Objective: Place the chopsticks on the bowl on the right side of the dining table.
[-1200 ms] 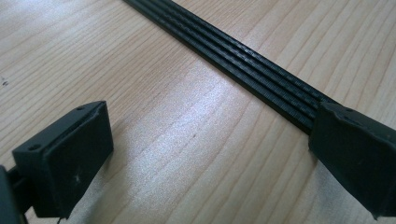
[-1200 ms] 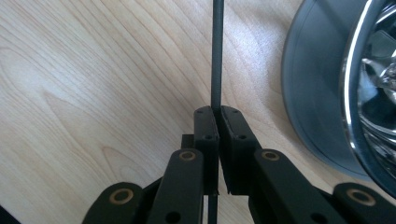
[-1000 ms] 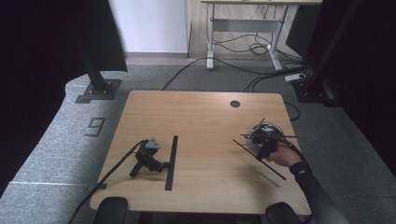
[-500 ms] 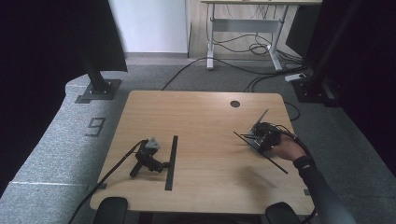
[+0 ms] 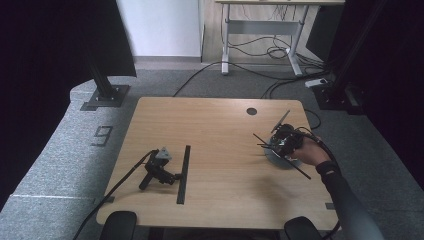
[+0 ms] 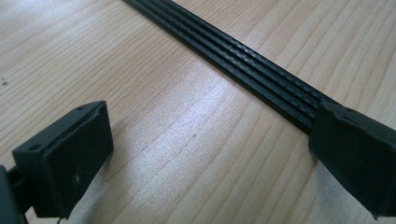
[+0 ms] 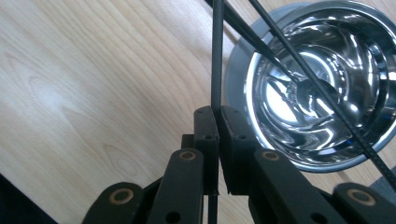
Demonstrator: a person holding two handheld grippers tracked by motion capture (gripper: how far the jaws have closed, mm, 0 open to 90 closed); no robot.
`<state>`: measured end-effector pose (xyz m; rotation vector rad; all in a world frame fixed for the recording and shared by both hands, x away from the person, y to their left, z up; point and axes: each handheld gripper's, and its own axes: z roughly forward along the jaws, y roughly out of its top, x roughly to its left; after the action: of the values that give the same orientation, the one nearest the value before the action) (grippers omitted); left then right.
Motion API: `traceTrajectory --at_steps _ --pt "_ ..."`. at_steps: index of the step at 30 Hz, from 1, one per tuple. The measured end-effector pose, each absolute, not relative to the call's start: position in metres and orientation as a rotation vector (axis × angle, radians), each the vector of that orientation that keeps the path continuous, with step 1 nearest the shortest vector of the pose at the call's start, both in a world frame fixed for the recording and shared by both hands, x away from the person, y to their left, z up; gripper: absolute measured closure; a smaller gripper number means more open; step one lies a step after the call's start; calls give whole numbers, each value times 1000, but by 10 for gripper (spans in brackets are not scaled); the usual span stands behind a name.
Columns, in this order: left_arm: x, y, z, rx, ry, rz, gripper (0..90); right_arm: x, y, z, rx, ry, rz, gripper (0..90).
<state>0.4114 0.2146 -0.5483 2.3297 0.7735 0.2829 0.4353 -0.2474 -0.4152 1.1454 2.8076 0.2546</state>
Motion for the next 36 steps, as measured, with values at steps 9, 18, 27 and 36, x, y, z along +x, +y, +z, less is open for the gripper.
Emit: traceTrajectory --at_steps 9,18,27,36 --pt "411 215 -548 2330 774 282 0 448 -258 -424 1193 2773 216 856" --pt "411 215 -548 2330 774 281 0 460 -268 -439 1231 2753 195 856" --pt "411 215 -548 2330 775 281 0 465 -269 -453 1248 2753 166 856" --pt "411 215 -548 2331 774 281 0 468 -270 -460 1253 2755 150 855"
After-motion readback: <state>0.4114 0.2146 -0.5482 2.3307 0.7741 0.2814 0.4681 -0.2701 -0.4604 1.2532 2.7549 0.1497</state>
